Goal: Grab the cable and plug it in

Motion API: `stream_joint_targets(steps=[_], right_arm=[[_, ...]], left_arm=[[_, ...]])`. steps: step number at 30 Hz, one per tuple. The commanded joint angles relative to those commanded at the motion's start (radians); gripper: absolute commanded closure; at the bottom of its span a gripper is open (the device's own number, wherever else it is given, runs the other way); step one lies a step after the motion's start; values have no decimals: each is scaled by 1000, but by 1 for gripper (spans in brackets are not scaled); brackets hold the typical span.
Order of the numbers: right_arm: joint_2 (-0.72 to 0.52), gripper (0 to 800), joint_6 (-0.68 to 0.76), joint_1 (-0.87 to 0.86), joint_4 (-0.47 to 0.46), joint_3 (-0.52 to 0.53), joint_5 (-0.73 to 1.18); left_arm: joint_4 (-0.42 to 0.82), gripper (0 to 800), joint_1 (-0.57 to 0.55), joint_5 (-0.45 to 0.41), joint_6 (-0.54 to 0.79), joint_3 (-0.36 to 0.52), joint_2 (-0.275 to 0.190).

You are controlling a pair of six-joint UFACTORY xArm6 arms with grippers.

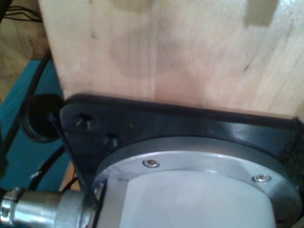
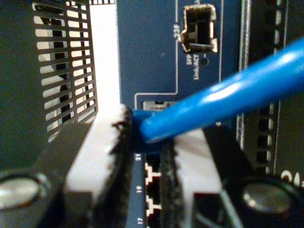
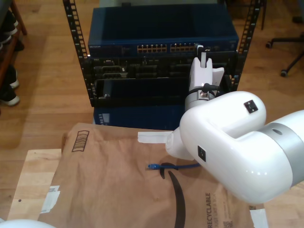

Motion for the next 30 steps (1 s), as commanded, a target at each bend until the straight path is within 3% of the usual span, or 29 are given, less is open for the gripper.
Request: stream_joint_targets(steps=[30], right_arm=[[15,800,0,0,-2,-28,9]], left_arm=[[0,2,0,0,0,0,0]])
